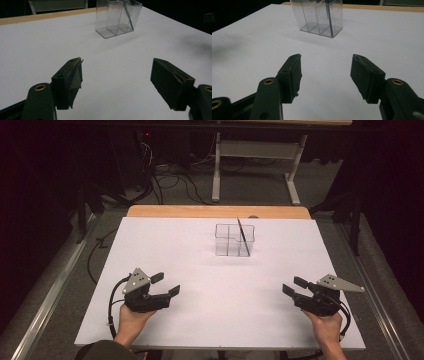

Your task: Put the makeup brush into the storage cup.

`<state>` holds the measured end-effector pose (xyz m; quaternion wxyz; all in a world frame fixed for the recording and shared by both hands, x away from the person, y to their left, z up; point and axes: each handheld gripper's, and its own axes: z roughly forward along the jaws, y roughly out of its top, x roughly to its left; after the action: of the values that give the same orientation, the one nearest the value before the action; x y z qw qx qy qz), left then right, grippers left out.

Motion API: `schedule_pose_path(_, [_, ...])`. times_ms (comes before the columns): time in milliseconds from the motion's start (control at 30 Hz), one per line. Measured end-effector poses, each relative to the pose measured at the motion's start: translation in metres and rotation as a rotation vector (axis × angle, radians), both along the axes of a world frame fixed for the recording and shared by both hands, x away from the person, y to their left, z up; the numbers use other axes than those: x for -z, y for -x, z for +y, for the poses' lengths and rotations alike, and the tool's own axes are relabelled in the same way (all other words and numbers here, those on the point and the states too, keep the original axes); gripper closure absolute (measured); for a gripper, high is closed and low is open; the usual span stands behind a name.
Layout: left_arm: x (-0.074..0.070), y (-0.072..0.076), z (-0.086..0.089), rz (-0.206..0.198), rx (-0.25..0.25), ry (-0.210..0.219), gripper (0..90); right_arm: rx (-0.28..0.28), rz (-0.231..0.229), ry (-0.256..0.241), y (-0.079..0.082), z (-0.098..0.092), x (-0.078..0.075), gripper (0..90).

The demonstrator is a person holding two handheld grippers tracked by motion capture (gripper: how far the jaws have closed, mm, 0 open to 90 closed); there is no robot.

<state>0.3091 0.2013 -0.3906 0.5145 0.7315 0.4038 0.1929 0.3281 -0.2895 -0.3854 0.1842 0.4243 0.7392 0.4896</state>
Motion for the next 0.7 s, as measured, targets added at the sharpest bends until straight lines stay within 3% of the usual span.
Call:
schedule_pose_path(400, [0.0000,-0.0004,0.0007,0.001,-0.003,0.004,25.6,0.026,-0.019,0.014,-0.0001,0.0006,0.0039,43.2])
schedule_pose_path(700, [0.0001,-0.0009,0.0012,0.003,-0.004,0.005,25.6,0.035,-0.003,0.029,-0.0017,0.0010,0.0094,43.1])
